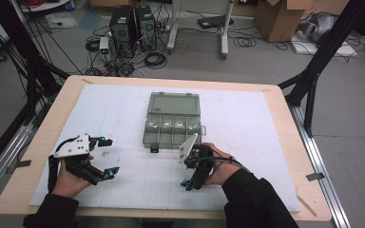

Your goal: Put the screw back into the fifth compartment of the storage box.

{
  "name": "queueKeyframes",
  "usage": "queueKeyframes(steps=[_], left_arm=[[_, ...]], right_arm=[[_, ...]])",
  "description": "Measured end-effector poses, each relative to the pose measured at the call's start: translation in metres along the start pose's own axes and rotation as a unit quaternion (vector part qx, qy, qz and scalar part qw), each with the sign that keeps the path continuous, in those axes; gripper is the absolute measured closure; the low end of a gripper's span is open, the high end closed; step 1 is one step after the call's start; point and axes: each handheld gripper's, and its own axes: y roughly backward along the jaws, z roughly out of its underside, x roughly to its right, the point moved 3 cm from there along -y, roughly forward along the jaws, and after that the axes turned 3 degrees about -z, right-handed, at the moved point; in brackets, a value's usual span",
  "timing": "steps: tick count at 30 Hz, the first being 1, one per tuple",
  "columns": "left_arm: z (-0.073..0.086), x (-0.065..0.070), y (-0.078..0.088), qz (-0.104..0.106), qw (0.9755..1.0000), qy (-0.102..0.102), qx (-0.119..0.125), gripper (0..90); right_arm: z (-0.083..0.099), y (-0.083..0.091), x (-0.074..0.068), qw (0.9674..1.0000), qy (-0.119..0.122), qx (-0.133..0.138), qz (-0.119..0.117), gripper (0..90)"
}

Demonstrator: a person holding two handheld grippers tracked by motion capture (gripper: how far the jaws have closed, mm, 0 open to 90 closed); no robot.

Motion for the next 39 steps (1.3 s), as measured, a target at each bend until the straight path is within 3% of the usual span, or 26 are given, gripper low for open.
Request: queueKeyframes(steps=[16,30,32,39], left_arm=[[0.0,0.0,0.001,-0.001,1.0,0.0,0.001,1.7],[-0.001,0.0,0.001,-0.001,1.0,-0.001,0.0,1.7],[-0.001,0.0,0.001,-0.001,1.0,-0.001,0.001,1.7],[0.0,0.0,0.001,-0.002,1.0,-0.001,0.001,1.7]], right_arm=[[-0.007,-0.009,-0.003,0.9982,0.03,-0.053,0.004,19.6],[-0.014,-0.015,-0.007,0.9928,0.063,-0.102,0.009,28.3],[-0.014,-0.015,-0.007,0.9919,0.063,-0.11,-0.002,33.6],[-0.015,-0.016,-0.007,0.9905,0.072,-0.117,0.001,38.3]])
